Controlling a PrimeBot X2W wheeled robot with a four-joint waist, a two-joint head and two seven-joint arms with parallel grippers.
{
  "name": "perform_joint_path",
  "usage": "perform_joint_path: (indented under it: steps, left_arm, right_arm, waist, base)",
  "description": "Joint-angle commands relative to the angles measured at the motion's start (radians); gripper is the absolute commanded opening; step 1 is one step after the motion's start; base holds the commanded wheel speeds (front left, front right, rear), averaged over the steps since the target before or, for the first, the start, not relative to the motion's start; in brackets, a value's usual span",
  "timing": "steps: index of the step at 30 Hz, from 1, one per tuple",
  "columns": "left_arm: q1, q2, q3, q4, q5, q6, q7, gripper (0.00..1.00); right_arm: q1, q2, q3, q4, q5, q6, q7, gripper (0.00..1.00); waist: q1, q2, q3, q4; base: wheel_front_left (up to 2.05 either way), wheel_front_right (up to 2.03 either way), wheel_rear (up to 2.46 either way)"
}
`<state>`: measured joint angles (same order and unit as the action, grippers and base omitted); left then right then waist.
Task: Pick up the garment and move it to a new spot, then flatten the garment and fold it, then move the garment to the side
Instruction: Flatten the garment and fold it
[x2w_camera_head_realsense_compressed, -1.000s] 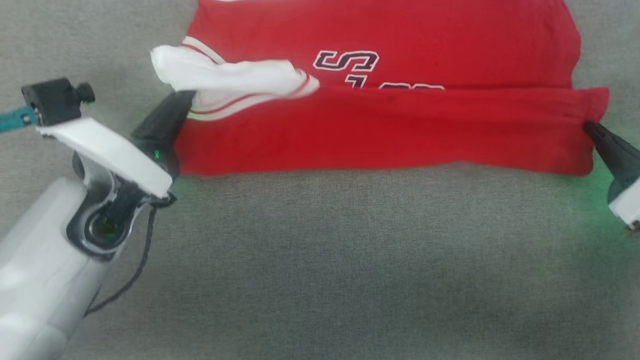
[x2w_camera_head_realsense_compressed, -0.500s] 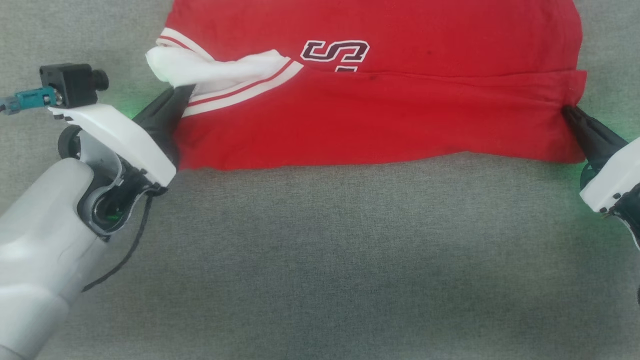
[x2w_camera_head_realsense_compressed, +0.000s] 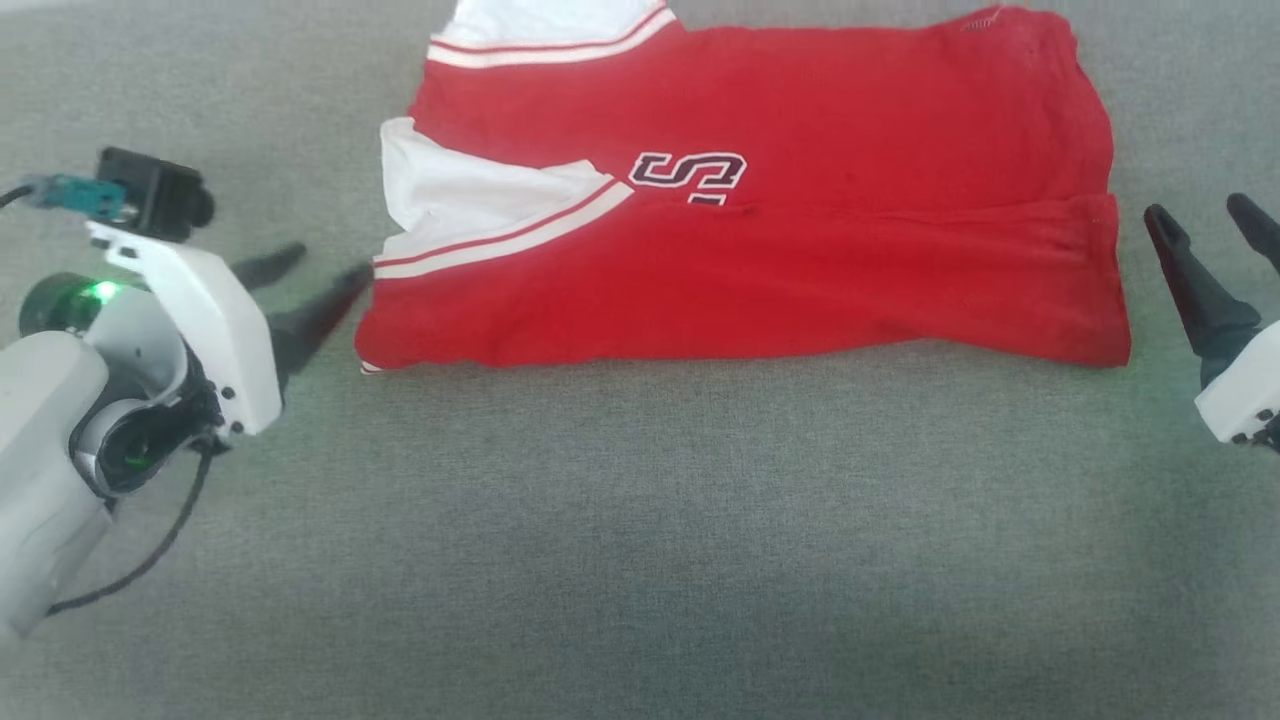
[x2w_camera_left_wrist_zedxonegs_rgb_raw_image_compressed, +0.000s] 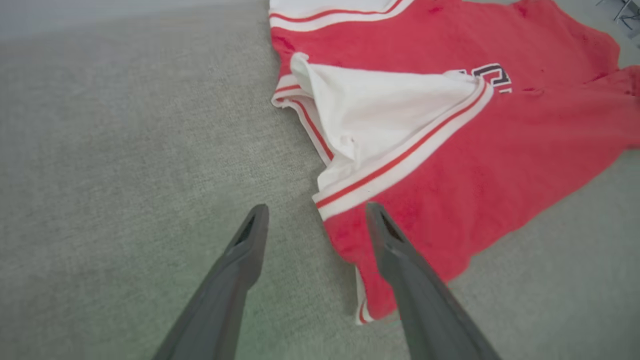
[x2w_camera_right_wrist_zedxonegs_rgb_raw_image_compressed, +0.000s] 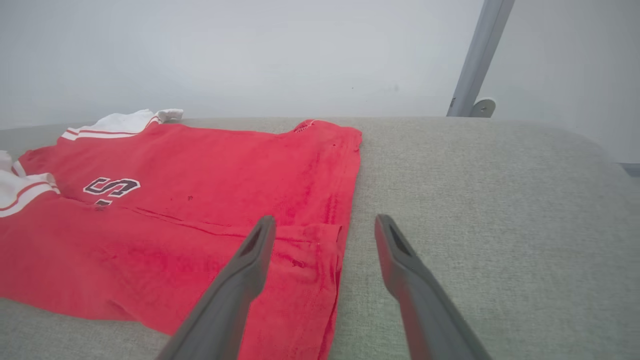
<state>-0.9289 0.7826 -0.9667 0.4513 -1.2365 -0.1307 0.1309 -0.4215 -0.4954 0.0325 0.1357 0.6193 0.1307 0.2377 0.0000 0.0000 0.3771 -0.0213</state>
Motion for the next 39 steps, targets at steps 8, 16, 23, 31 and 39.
perform_joint_path:
  steps: [8, 16, 23, 31, 39]
  left_arm:
    - [-0.029, 0.045, -0.053, -0.165, -0.107, 0.1, 0.317, 1.0]
    - [-0.012, 0.063, -0.064, -0.157, -0.15, 0.157, 0.408, 0.81]
    - [0.002, 0.056, -0.069, -0.161, -0.17, 0.143, 0.431, 0.0]
    - [-0.014, 0.026, -0.066, -0.175, -0.156, 0.128, 0.408, 0.0]
    - [-0.031, -0.014, -0.069, -0.18, -0.145, 0.123, 0.394, 0.0]
  right_arm:
    - [0.023, 0.022, -0.005, -0.07, -0.022, 0.0, 0.027, 1.0]
    - [0.02, 0.042, 0.006, -0.097, -0.028, 0.0, 0.034, 1.0]
    - [0.027, 0.022, 0.014, -0.09, -0.025, 0.0, 0.067, 1.0]
    - [-0.021, -0.055, 0.118, -0.053, 0.018, 0.0, 0.315, 1.0]
    - [-0.128, -0.069, 0.194, 0.059, 0.041, 0.0, 0.487, 1.0]
  waist:
    - [0.0, 0.0, 0.012, -0.017]
    - [0.0, 0.0, 0.057, -0.072]
    - [0.0, 0.0, 0.061, -0.08]
    - [0.0, 0.0, 0.07, -0.054]
    - [0.0, 0.0, 0.101, -0.026]
  base:
    - [0.0, 0.0, 0.0]
    - [0.0, 0.0, 0.0]
    - [0.0, 0.0, 0.0]
    - [0.0, 0.0, 0.0]
    - [0.0, 0.0, 0.0]
